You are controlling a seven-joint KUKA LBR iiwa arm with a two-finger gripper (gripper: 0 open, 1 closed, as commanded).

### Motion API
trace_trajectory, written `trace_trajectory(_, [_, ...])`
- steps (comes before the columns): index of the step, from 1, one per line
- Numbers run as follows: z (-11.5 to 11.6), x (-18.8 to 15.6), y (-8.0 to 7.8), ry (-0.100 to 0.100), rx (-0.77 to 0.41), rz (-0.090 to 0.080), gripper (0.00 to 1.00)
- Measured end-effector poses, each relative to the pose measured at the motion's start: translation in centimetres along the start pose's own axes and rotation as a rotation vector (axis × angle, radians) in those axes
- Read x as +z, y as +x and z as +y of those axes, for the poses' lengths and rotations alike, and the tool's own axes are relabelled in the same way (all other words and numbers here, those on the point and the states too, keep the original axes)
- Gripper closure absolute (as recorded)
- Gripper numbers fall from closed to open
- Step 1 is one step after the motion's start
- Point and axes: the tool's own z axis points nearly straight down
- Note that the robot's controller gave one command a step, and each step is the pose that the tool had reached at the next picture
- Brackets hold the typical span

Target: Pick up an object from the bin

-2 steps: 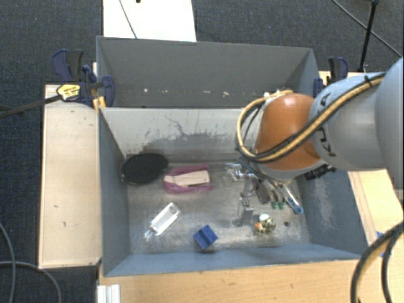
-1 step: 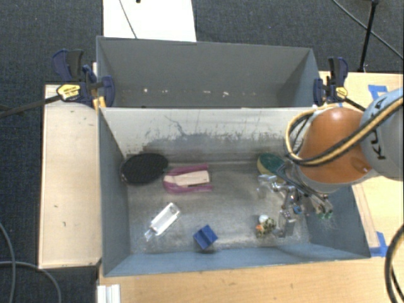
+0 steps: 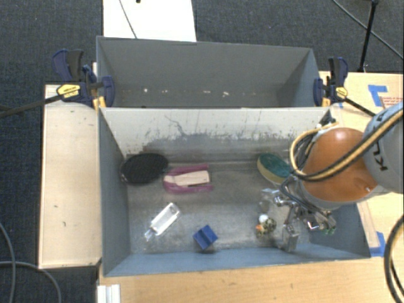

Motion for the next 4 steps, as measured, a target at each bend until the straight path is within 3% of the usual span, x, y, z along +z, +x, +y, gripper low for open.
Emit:
trace_trajectory(1, [1.6,-0.1,-1.2,0.000,0.048,-0.002,0.00])
trace_trajectory(2, [1.6,-0.2,-1.3,0.000,0.046,-0.004,1.00])
trace_trajectory(3, [6.0,-11.5,-0.7,0.001,0.026,-0.005,1.00])
trace_trajectory(4, [4.2,-21.1,-4.7,0.003,-0.003,-0.009,1.00])
